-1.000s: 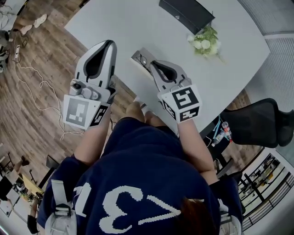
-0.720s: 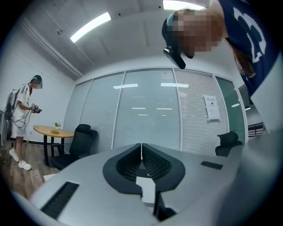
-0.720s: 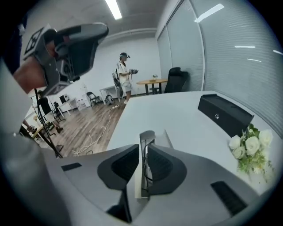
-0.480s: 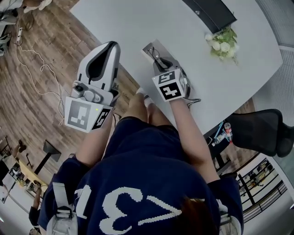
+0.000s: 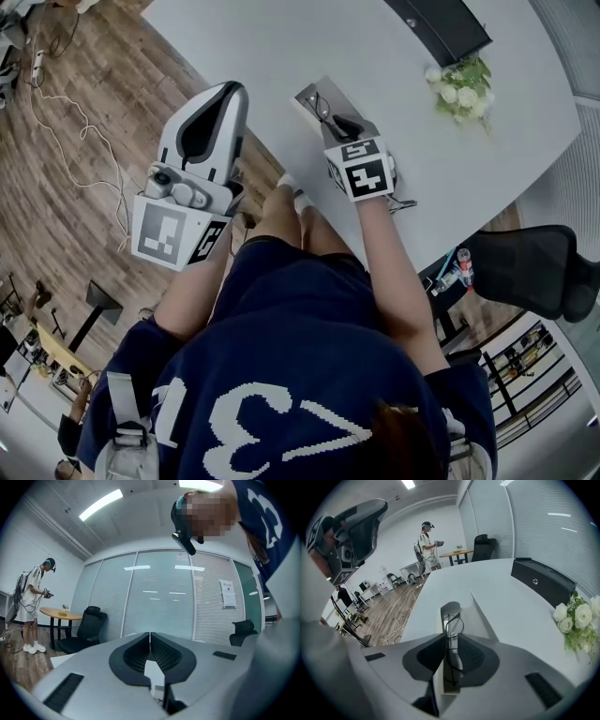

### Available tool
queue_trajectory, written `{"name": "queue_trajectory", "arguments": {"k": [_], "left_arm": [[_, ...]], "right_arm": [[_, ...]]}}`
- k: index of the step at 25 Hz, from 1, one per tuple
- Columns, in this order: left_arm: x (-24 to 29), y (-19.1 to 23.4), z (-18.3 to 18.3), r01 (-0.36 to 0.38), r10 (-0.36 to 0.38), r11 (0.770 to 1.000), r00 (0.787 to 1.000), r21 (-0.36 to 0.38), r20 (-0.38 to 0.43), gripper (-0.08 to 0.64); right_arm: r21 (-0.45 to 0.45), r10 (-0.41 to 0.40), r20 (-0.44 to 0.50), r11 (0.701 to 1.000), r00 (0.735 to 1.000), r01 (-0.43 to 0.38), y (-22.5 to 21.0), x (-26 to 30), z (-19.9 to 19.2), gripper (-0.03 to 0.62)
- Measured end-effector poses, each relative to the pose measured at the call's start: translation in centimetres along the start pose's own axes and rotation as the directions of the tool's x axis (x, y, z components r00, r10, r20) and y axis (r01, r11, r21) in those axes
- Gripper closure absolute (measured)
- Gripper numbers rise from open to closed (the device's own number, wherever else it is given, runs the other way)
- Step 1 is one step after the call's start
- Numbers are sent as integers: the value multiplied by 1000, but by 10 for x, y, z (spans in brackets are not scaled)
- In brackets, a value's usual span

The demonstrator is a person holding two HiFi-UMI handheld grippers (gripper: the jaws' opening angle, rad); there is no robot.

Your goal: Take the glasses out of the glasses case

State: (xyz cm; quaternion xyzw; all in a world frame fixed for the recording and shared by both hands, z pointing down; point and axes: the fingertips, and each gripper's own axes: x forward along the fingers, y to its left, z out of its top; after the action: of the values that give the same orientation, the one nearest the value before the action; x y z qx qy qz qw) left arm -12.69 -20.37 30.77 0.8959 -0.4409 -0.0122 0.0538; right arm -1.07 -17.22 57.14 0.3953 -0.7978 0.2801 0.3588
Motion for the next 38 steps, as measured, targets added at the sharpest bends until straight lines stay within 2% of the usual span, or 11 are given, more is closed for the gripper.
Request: {"name": "queue_trajectory", "arguments": {"k": [5,9,10,12,14,17,20,25,34,38], "left_arm": [[1,-1,-3,0,0,1000,1000,-1,-5,540],[2,0,-4,-4,4,1000,1000,-1,-9,540],[2,1,-5,-5,5,1000,1000,-1,-11,540],[2,2,-6,-8,8,1000,1000,-4,-15,540],[2,3,-7,-11,10,1000,1000,-6,-16,540],[2,2,-8,-9,9,1000,1000,-7,-15,540],[2,2,-8,-9,9,1000,1000,-7,-15,540],[0,4,-9,-14,14,1000,1000,-7,-18,540],[-4,8,-12,-29,28,999,999,-15,-22,540],[-5,13,-13,-38,38,999,999,-24,-24,540]], "right_arm": [[6,22,-31,1000,999,-22,2,1,-2,500],[-49,-122,-37,992,992,120,-14,-5,-4,539],[-43,-126,-25,991,992,125,-16,-6,-3,540],[-3,-72,-10,997,997,72,-13,-5,-3,535],[13,-22,-21,1000,1000,22,-9,-1,-3,499],[1,1,-47,1000,999,-1,-7,6,-1,495],[24,17,-23,1000,1000,-17,-6,9,12,487],[68,-2,0,998,1000,2,-4,18,31,433],[-3,-62,-98,998,993,62,-16,32,33,436],[13,-38,-100,999,994,40,-13,35,32,454]]}}
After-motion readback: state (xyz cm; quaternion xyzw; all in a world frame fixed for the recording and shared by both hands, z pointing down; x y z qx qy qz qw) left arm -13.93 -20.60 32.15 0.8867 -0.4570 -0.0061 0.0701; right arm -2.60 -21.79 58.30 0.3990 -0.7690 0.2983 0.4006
